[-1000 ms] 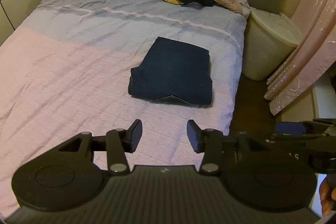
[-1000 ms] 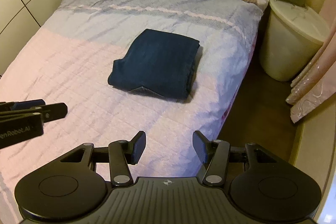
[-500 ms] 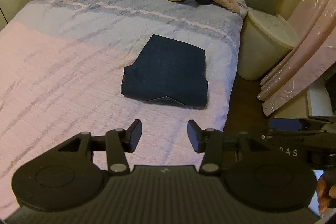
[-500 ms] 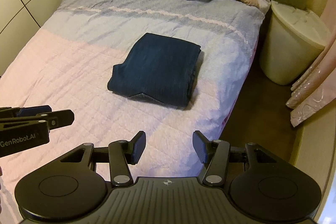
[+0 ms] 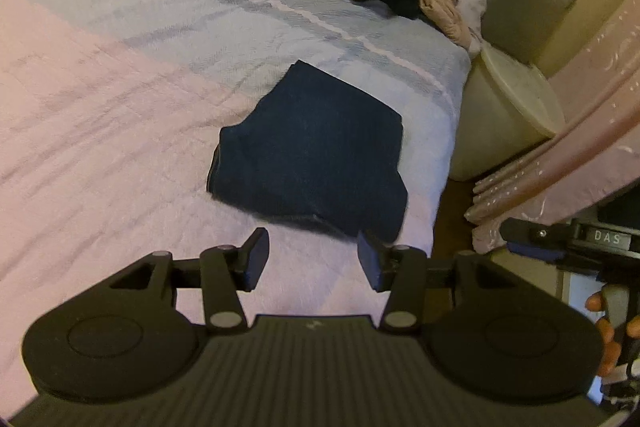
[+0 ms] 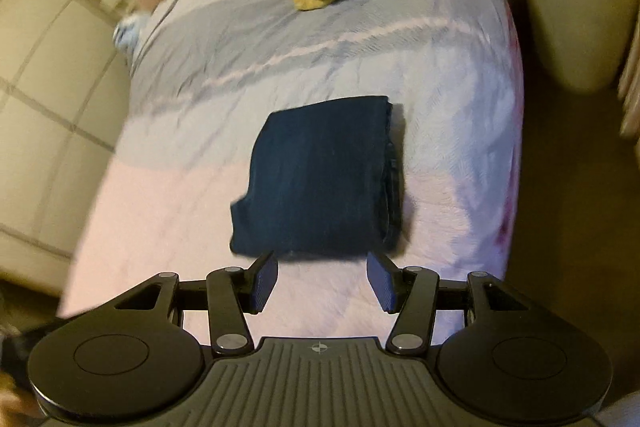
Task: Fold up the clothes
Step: 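Grasp the folded jeans edge with the left gripper while the right gripper grasps the other end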
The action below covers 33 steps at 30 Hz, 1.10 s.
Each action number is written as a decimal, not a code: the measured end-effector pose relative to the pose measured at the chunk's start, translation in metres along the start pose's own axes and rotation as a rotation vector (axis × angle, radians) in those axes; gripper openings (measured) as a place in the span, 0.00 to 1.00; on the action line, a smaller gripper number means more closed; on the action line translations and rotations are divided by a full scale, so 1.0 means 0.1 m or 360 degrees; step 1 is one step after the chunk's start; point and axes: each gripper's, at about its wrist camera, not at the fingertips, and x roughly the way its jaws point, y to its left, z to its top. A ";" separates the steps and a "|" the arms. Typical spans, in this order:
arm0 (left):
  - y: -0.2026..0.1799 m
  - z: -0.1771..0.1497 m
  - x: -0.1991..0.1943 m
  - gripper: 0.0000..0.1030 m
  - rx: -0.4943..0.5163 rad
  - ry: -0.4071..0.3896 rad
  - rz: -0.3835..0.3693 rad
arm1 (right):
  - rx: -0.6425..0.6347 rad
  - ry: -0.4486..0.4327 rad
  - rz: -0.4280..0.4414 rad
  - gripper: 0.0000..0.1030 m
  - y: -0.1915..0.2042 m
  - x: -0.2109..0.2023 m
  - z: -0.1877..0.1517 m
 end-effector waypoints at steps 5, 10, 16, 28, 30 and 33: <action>0.20 0.33 0.54 0.43 -0.0075 0.0044 -0.0017 | 0.0227 0.0075 0.0084 0.54 -0.54 0.52 0.41; 0.45 0.67 1.08 0.43 -0.0149 0.0078 -0.0035 | 0.0326 0.0132 0.0163 0.65 -0.81 1.07 0.64; 0.81 0.99 1.51 0.43 -0.0219 0.0059 -0.0069 | 0.0390 0.0192 0.0243 0.69 -1.05 1.71 0.87; 1.29 1.23 2.13 0.44 -0.0340 0.0136 -0.0379 | 0.0490 0.0314 0.0415 0.74 -1.37 2.24 0.79; 1.31 1.24 2.25 0.47 -0.0348 0.0174 -0.0457 | 0.0457 0.0333 0.0407 0.74 -1.35 2.30 0.79; 1.36 1.27 2.44 0.48 -0.0354 0.0228 -0.0544 | 0.0487 0.0341 0.0446 0.73 -1.43 2.27 0.80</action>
